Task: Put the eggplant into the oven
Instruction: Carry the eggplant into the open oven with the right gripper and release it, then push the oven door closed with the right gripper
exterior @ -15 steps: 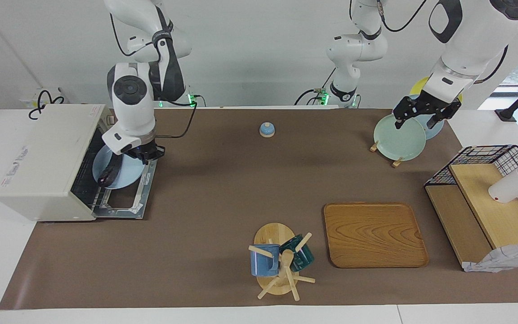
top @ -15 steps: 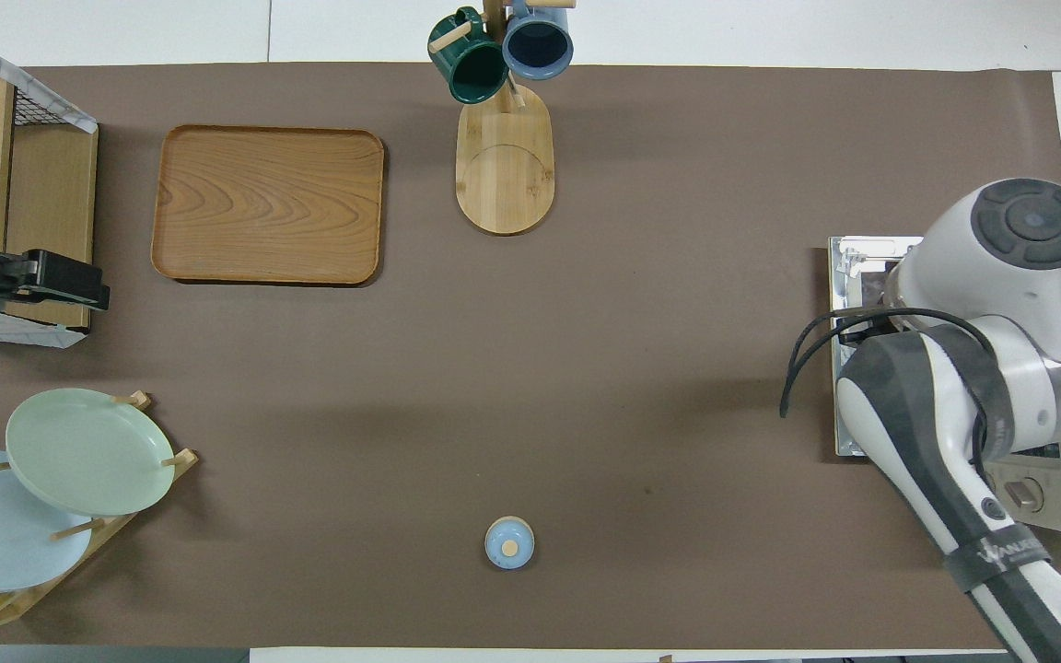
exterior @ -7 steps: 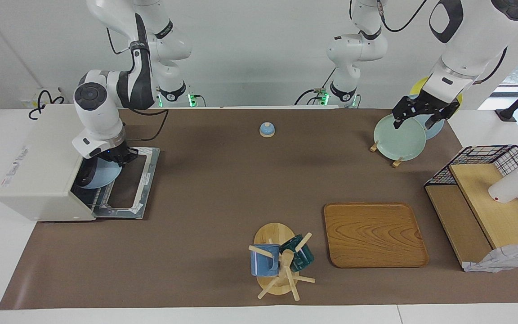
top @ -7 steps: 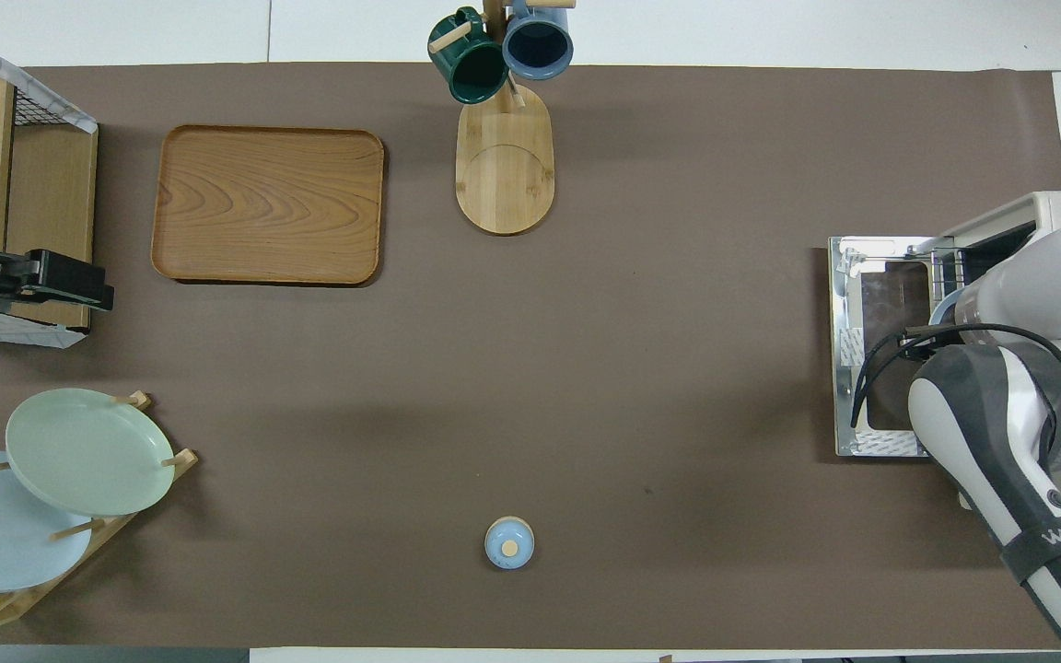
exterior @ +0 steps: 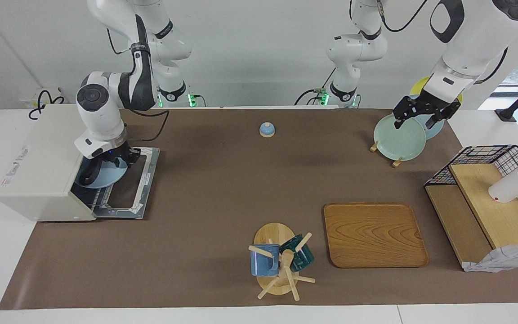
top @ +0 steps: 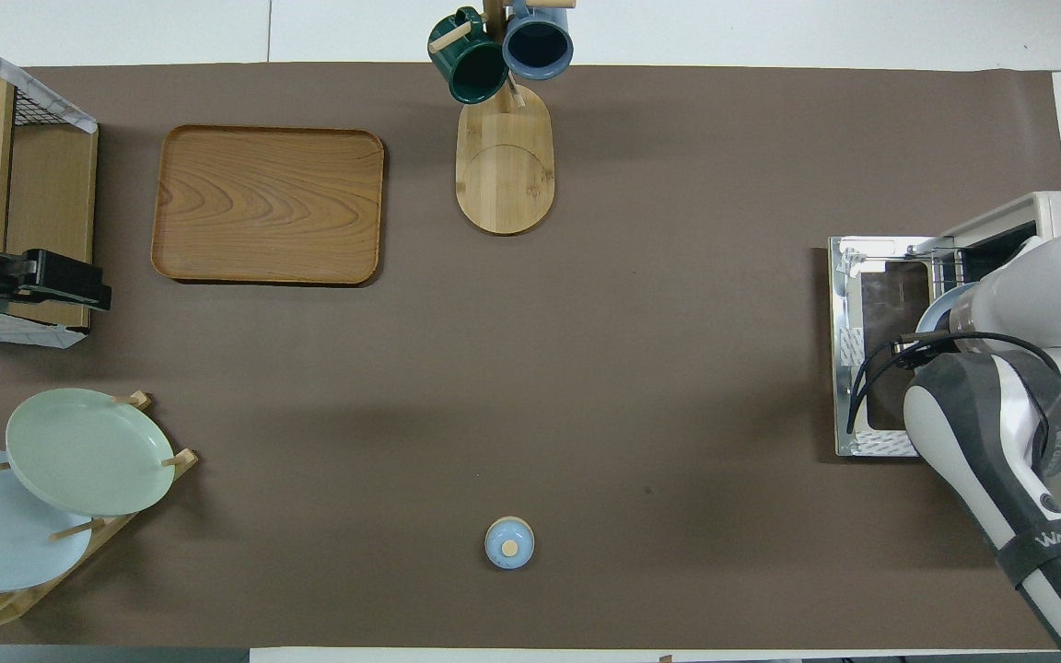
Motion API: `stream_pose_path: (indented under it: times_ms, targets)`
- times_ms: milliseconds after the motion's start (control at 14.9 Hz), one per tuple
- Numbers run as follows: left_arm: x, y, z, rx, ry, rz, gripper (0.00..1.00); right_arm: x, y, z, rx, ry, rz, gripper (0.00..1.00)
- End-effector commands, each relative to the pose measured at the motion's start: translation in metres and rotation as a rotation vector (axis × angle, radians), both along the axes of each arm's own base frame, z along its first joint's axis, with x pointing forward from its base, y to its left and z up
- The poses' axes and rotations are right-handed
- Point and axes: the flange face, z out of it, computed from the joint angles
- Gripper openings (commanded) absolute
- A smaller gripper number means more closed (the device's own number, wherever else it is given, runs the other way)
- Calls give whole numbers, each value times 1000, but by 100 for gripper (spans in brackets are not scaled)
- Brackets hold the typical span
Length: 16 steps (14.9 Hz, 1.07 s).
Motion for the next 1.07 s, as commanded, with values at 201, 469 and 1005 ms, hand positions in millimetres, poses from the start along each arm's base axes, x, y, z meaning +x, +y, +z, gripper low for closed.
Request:
stream_pose_path:
  times_ms: [201, 469, 1005]
  targets:
    - [-4, 4, 4, 8, 9, -2, 100, 29, 71, 33, 116, -76, -39, 25]
    - [-4, 6, 4, 30, 6, -4, 100, 26, 101, -23, 117, -109, -99, 0]
    - [-4, 6, 4, 30, 5, -4, 100, 15, 90, -71, 1, -34, -18, 0]
